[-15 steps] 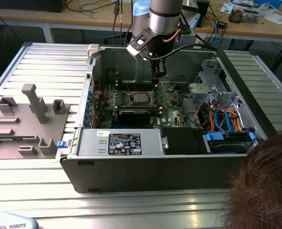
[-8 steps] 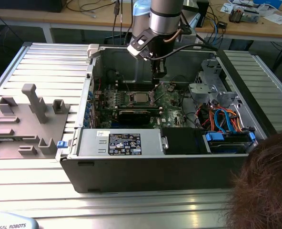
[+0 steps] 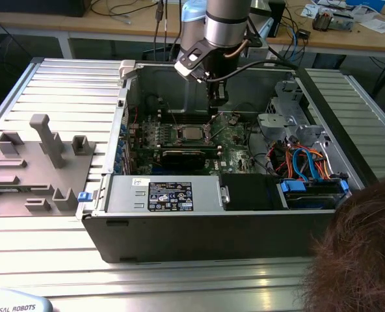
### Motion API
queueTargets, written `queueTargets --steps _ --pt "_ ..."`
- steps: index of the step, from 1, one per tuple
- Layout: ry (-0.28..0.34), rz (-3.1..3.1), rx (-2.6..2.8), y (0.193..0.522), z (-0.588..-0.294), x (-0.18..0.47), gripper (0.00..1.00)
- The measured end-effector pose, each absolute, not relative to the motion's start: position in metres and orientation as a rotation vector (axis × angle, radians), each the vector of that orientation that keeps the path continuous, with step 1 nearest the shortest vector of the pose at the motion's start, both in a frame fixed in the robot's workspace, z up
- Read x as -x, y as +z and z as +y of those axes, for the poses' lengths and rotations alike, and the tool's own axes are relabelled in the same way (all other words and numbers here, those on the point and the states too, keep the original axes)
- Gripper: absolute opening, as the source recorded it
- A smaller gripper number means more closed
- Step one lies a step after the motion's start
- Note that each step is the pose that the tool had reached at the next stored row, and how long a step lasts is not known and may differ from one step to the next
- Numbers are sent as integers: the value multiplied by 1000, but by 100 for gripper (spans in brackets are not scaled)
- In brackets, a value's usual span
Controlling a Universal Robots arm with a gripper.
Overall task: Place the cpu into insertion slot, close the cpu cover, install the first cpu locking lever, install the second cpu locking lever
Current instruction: 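Close the cpu cover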
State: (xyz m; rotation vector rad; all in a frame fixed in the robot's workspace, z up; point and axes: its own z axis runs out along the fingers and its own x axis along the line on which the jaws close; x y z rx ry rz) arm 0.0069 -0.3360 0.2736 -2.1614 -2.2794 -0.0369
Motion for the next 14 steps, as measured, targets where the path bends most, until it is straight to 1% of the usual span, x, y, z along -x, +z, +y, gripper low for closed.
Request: queueTargets --steps 14 --pt "-37 -2279 2162 272 -336 -12 11"
